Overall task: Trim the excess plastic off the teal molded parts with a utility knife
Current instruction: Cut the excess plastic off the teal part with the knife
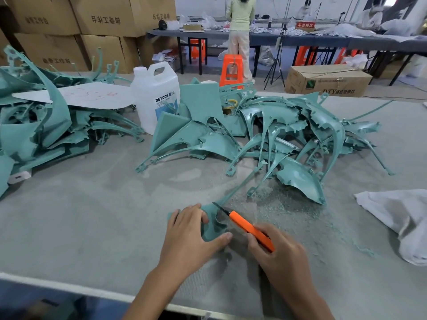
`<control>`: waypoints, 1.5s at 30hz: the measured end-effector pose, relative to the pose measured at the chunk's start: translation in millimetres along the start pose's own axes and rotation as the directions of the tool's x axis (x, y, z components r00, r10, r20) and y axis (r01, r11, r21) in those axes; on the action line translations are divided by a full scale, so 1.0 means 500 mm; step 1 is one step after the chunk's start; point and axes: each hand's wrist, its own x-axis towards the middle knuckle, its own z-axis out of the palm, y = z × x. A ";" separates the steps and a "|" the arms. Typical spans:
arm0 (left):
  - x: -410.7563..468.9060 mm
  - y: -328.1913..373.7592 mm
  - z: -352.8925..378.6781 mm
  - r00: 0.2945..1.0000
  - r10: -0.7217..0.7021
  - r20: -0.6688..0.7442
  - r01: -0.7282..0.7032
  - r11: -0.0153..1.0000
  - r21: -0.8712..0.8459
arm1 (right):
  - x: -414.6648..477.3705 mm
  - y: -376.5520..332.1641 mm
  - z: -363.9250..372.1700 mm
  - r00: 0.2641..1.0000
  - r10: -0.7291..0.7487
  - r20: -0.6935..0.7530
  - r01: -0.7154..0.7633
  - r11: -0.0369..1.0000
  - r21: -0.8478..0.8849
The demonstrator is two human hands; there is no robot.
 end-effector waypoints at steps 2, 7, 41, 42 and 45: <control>0.000 0.000 0.000 1.000 0.008 0.000 -0.008 1.000 0.016 | 0.002 0.000 0.002 1.000 -0.007 -0.009 0.007 0.999 -0.033; -0.005 0.000 0.002 1.000 0.002 0.025 -0.003 0.998 0.067 | 0.066 0.041 -0.035 0.980 -0.077 -0.184 0.052 0.989 -0.139; 0.002 -0.005 0.014 0.999 0.027 0.030 -0.030 0.996 0.082 | 0.053 0.065 -0.051 0.963 -0.243 0.115 0.261 0.949 -0.174; 0.002 -0.006 0.014 0.999 0.028 0.031 -0.031 0.996 0.081 | 0.060 0.073 -0.054 0.970 -0.226 0.087 0.239 0.949 -0.207; 0.000 -0.008 0.014 0.999 0.015 0.041 -0.019 0.996 0.088 | 0.080 0.090 -0.063 0.989 -0.146 -0.025 0.135 0.960 -0.247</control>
